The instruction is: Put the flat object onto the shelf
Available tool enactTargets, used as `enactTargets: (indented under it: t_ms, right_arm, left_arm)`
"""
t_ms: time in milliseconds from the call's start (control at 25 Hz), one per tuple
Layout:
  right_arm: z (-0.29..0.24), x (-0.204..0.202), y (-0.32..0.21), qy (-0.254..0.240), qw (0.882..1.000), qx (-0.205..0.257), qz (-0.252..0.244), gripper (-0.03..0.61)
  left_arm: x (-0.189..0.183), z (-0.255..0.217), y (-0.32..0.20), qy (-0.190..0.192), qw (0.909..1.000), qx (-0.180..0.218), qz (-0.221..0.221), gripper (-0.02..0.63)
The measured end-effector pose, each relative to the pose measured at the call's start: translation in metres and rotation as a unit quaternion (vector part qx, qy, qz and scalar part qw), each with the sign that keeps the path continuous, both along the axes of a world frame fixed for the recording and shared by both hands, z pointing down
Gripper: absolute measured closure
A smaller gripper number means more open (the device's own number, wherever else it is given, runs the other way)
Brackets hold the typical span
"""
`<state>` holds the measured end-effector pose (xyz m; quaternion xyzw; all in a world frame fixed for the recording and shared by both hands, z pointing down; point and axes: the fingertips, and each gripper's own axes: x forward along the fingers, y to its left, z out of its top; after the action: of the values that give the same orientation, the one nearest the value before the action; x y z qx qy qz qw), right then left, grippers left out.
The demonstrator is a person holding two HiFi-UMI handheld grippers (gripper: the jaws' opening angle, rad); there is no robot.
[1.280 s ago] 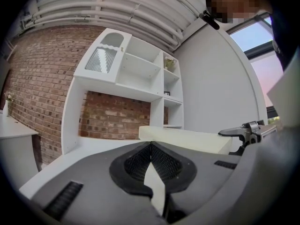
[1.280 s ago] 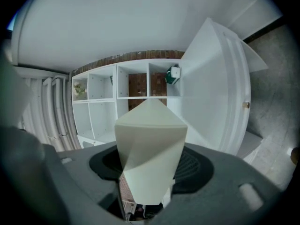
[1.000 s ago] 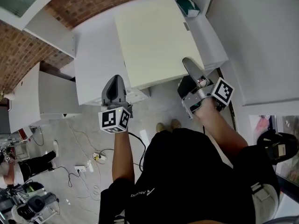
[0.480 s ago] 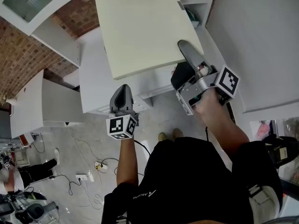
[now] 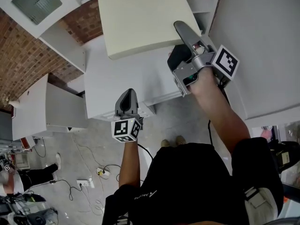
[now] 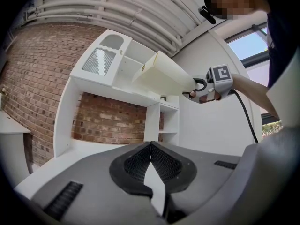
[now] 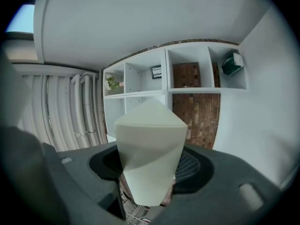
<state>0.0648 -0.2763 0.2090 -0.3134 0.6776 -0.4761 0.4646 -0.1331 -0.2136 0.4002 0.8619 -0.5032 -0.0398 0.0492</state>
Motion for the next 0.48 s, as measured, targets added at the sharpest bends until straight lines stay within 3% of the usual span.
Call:
enactTargets:
  t_ms: [480]
  right_arm:
    - [-0.033,-0.020,-0.067,0.012,1.000,-0.006,0.016,0.308]
  left_arm:
    - [0.001,-0.016,-0.014,-0.002,0.9998,0.014,0.016,0.615]
